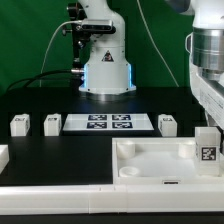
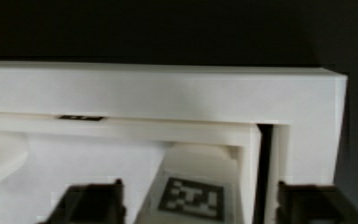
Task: Assemble one leg
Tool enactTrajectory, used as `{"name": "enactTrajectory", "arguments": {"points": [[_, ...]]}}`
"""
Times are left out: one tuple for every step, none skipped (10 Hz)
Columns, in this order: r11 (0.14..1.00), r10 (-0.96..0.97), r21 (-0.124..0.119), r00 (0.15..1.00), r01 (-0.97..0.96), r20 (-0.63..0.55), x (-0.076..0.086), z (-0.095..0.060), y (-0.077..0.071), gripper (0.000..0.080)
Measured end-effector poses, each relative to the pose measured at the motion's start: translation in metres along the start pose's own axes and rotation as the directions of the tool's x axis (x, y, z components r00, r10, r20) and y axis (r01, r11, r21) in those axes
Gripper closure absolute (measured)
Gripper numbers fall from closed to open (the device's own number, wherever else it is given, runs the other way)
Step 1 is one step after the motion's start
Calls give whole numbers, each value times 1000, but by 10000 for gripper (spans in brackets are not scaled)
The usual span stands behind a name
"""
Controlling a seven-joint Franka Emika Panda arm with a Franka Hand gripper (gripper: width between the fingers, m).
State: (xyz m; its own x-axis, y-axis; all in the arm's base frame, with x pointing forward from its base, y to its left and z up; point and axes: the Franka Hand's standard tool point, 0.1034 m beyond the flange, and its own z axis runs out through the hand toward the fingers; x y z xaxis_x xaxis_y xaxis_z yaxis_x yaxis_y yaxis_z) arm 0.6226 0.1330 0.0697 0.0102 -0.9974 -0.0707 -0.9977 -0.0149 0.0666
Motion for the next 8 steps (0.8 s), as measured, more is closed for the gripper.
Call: {"name": "enactTrajectory", "arguments": {"points": [[999,-46,0,999,46,0,0,0,0,253],[996,-92,0,996,92,0,0,0,0,180],[996,-91,0,996,91,0,-1,0,0,158],[981,-193,0,981,193,-3,0,0,0,152],[939,-344,-1,939,344,-3,1,0,0,152],[883,-469,-1,883,469,-3,1,0,0,152],[828,-561,-2,828,561,-3,1,0,0,151],[752,-659,-2,752,659,-3,2,0,0,151]]}}
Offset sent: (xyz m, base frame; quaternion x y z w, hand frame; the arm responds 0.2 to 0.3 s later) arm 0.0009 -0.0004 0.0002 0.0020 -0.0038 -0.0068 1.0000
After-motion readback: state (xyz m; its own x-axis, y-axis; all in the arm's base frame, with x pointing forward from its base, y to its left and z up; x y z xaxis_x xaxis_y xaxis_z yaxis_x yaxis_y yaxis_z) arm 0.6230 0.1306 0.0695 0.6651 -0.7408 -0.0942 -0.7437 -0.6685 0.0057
